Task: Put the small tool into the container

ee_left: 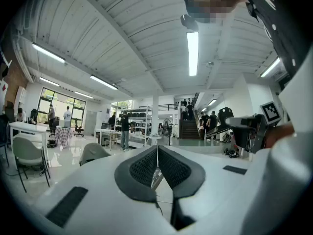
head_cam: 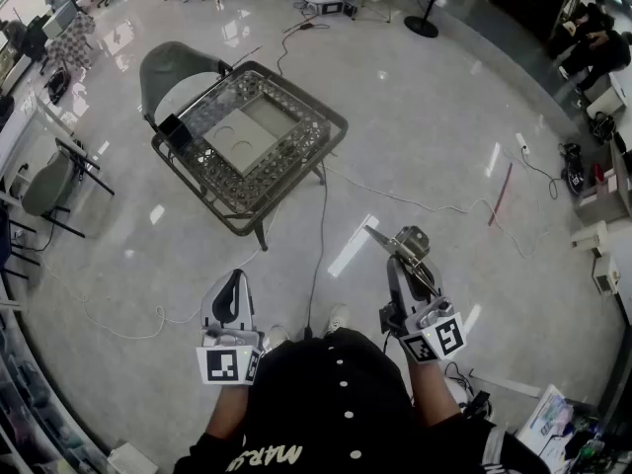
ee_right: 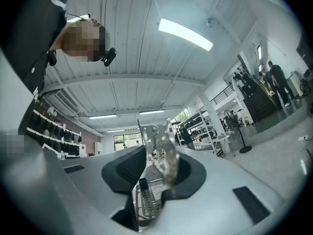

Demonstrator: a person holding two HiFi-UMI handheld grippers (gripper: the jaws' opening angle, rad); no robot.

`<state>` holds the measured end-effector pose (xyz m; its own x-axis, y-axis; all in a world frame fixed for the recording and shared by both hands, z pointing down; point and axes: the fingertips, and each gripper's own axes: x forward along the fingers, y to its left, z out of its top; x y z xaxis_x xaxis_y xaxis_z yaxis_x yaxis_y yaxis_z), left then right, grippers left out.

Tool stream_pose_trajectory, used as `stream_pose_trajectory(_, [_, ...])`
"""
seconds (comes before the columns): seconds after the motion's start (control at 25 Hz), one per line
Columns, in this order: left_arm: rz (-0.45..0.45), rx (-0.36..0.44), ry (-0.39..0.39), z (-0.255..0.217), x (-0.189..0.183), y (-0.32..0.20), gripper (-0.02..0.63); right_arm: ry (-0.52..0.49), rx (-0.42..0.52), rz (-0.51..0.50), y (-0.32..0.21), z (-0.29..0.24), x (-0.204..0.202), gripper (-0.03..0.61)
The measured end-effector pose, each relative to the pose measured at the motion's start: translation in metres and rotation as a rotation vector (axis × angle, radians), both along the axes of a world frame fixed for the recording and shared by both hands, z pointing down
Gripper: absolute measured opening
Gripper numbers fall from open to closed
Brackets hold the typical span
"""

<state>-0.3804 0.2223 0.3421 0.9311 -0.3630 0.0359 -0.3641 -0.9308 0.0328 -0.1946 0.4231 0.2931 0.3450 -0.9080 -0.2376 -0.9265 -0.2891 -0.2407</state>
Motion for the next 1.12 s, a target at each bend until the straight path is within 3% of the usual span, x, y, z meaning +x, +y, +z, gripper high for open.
stream_pose_trajectory(0.56, [0.004, -0.006, -0.007, 0.001, 0.011, 0.003, 0.032, -0.008, 0.015, 0.000, 0.000, -0.001, 0.010, 0.120])
stream_pose_trajectory(1.12, [-0.076, 0.002, -0.021, 0.005, 0.063, 0.039, 0.032, -0.008, 0.000, -0.042, 0.037, 0.006, 0.075, 0.119])
